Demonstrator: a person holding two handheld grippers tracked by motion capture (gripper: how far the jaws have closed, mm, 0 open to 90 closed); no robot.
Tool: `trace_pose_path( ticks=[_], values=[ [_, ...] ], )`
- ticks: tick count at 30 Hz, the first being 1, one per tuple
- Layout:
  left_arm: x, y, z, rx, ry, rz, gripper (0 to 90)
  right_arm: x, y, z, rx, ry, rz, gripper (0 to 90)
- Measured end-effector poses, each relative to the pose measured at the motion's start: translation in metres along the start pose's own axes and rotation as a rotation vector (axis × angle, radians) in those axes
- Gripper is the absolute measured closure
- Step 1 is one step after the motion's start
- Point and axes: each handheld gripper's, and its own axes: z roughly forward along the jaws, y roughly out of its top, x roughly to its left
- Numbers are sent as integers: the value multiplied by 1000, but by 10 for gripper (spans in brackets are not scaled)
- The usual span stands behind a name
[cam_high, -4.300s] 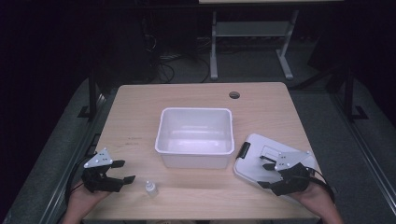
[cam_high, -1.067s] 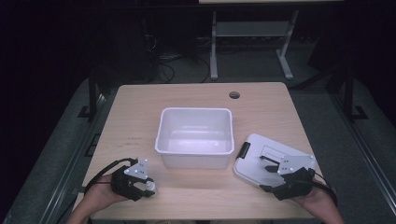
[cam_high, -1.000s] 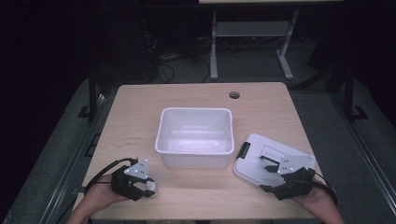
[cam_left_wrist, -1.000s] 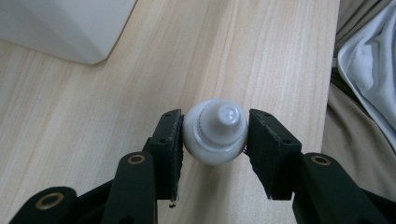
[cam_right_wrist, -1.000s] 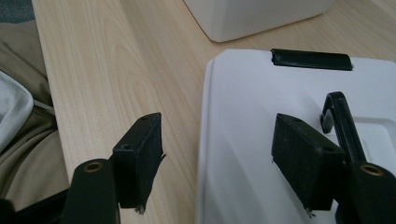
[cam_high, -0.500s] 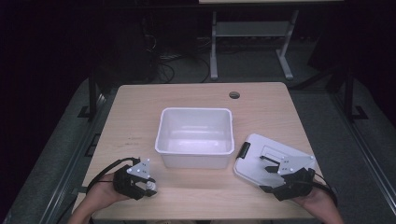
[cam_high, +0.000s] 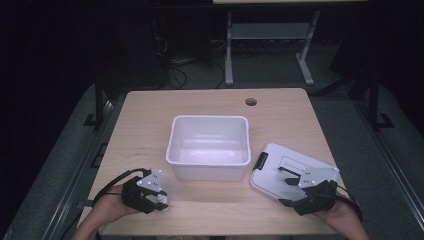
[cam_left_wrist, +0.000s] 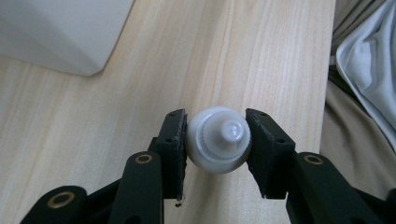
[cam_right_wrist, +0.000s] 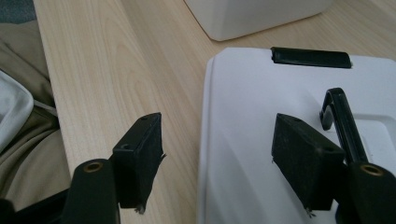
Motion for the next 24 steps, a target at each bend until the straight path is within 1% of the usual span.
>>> trace_pose_path(
  ticks=[9,10,12,15,22,24],
  values=[
    [0,9,-20,-32,11,16,600,0,1,0,2,1,-2,329],
    [0,9,-20,-32,11,16,600,0,1,0,2,1,-2,329],
    [1,12,-26,-39,16,21,600,1,1,-1,0,0,0,328],
    [1,15,-32,-41,18,26,600,0,1,-1,-2,-2,-3,328],
    [3,23,-43,-28,25,38,600,0,1,-1,-5,1,-4,327],
    [4,25,-46,-28,27,41,600,0,0,-1,-7,4,2,327]
  ],
)
